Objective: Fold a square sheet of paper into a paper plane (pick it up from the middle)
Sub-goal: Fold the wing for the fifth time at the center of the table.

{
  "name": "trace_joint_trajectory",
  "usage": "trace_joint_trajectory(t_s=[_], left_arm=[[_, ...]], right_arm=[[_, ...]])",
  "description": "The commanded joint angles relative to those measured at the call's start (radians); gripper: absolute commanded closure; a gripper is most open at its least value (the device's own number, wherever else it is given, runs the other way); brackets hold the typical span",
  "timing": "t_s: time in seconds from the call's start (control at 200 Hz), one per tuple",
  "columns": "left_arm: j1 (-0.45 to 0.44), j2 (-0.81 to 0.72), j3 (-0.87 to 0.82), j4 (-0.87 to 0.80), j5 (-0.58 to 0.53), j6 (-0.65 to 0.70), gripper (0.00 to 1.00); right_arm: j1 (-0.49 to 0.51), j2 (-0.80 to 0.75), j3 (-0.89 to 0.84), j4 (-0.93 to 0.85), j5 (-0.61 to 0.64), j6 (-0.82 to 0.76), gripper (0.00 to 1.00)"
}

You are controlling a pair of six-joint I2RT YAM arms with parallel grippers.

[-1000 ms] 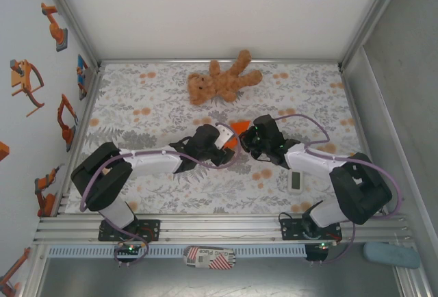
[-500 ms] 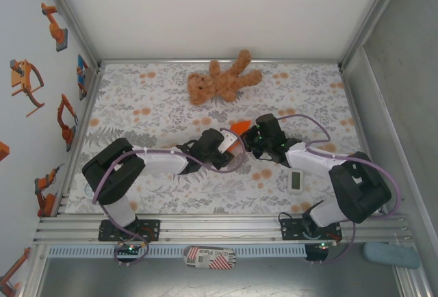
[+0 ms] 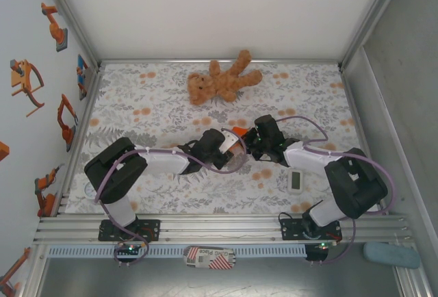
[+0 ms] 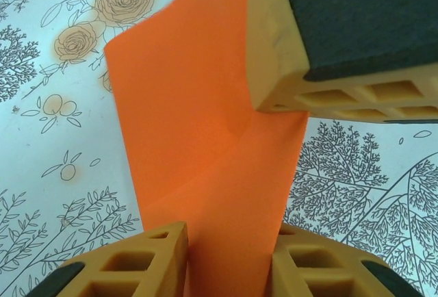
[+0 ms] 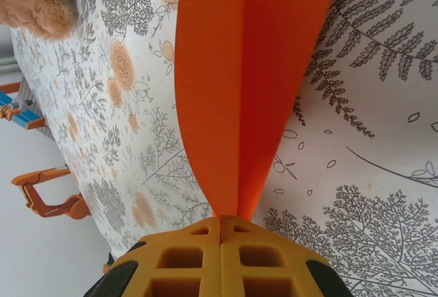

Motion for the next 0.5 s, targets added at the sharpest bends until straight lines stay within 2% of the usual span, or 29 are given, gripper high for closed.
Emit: trace_joint_trajectory(t_s=[0.0, 0.24, 0.366, 0.496], left_arm=[[-0.006, 0.018, 0.024, 0.004, 0.012, 0.025, 0.70], [-0.007, 0.050, 0.019, 0.001, 0.029, 0.021, 0.76], [-0.005, 0.056, 0.015, -0.002, 0.054, 0.008, 0.79], [-0.005, 0.060, 0.015, -0.010, 0.076, -0.005, 0.80]], right_arm=[[-0.005, 0.012, 0.028, -0.026, -0.009, 0.015, 0.94], [-0.038, -0.028, 0.032, -0.099, 0.023, -0.026, 0.60], [-0.069, -0.078, 0.027, -0.150, 0.052, -0.059, 0.53], [-0.098, -0.118, 0.030, -0.214, 0.083, -0.101, 0.52]])
